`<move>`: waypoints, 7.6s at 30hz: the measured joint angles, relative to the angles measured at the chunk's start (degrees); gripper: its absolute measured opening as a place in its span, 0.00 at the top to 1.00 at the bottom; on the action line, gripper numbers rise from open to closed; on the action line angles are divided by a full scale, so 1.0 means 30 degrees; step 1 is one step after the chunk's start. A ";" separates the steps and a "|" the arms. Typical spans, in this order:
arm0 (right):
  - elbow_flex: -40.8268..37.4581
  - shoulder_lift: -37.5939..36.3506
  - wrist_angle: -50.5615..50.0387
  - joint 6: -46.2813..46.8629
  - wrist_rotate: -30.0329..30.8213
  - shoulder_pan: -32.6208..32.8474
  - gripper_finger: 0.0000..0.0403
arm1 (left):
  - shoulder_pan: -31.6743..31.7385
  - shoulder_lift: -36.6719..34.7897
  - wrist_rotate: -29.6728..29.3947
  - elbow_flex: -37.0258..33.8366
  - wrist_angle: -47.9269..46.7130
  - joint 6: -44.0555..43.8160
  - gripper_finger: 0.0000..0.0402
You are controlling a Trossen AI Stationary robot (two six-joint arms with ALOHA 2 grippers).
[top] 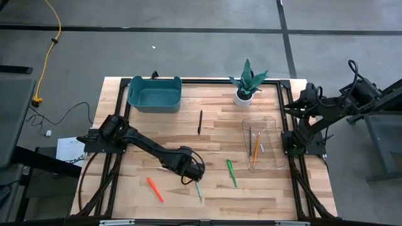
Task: Sort pens & pencils
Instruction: Put the yellow pencil into the transparent bin
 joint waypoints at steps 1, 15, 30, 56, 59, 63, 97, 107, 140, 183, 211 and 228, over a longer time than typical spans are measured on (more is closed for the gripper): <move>0.0000 0.0000 0.0000 0.0000 0.0006 -0.0001 0.80 | 0.0000 0.0000 0.0000 0.0005 -0.0031 0.0000 0.92; 0.0000 0.0000 0.0000 -0.0329 -0.0001 0.0006 0.80 | 0.0000 0.0000 -0.0572 0.0007 -0.0460 -0.0034 0.92; 0.0000 0.0000 0.0000 -0.0552 -0.0001 0.0002 0.80 | 0.0000 -0.0007 -0.1195 -0.0153 -0.0401 -0.0552 0.92; 0.0000 0.0000 0.0000 -0.0992 -0.0002 0.0006 0.80 | 0.0000 -0.0007 0.0410 -0.0160 -0.0671 -0.0550 0.64; 0.0000 0.0000 0.0000 -0.0998 -0.0001 0.0005 0.80 | 0.0000 -0.0007 -0.0343 -0.0160 0.0127 -0.0545 0.65; 0.0000 0.0000 0.0000 -0.0996 -0.0001 0.0004 0.80 | 0.0000 -0.0007 -0.0874 -0.0160 0.0517 -0.0550 0.67; -0.0007 -0.0009 0.0000 -0.1144 -0.0001 0.0006 0.80 | 0.0881 0.0838 0.1690 -0.0160 -0.0106 0.0606 0.73; -0.0007 -0.0015 0.0000 -0.1355 -0.0001 0.0006 0.80 | 0.0874 0.0838 0.1935 -0.0160 -0.0038 0.0657 0.73; -0.0007 -0.0020 0.0000 -0.1348 0.0005 0.0005 0.80 | 0.0874 0.1253 0.3293 -0.0144 -0.0058 0.1510 0.77; -0.0007 -0.0015 0.0000 -0.1115 0.0006 0.0006 0.80 | 0.0868 0.1282 0.0727 0.3542 -0.1781 0.4819 0.94; -0.0007 0.0054 0.5876 -0.2570 -0.2945 0.0006 0.80 | 0.0874 0.1275 -0.8821 1.6043 -0.6151 1.5205 0.94; -0.0029 0.3572 1.2640 -0.6952 -0.6966 0.0006 0.80 | 0.0874 0.0667 -0.8213 1.7595 0.2006 2.5059 0.94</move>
